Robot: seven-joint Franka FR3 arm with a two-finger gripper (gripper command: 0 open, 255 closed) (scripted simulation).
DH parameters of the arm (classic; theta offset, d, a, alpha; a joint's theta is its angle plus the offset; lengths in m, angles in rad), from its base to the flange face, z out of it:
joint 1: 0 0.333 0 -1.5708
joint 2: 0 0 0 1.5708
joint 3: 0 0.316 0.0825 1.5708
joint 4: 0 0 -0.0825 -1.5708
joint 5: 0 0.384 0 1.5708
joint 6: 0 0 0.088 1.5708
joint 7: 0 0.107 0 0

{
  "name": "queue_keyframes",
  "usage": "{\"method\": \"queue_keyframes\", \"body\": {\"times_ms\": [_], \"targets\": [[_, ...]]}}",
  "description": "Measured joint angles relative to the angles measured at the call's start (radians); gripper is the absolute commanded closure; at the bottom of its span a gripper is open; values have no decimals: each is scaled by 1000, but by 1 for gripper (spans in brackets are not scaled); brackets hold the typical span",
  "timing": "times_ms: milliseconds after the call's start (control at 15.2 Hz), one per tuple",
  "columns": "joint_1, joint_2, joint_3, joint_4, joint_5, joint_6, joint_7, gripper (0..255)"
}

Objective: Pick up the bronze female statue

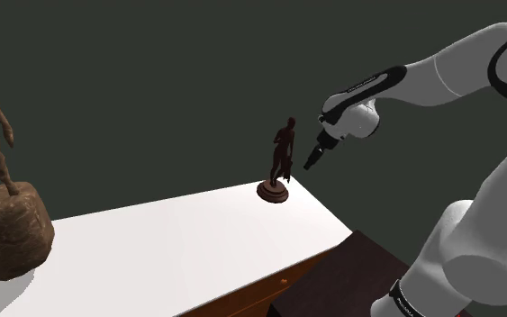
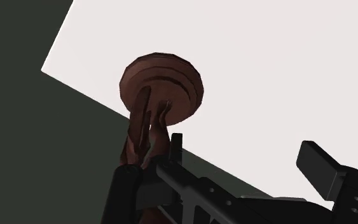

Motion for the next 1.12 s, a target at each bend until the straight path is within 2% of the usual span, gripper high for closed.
{"method": "queue_keyframes", "body": {"times_ms": [198,462,726,1122], "targets": [[-5,152,-10,100,205,-8,-210,0],[-82,337,34,248,421,-53,-439,0],[-154,488,92,406,540,-102,-555,0],[-196,580,132,459,617,-93,-631,0]]}}
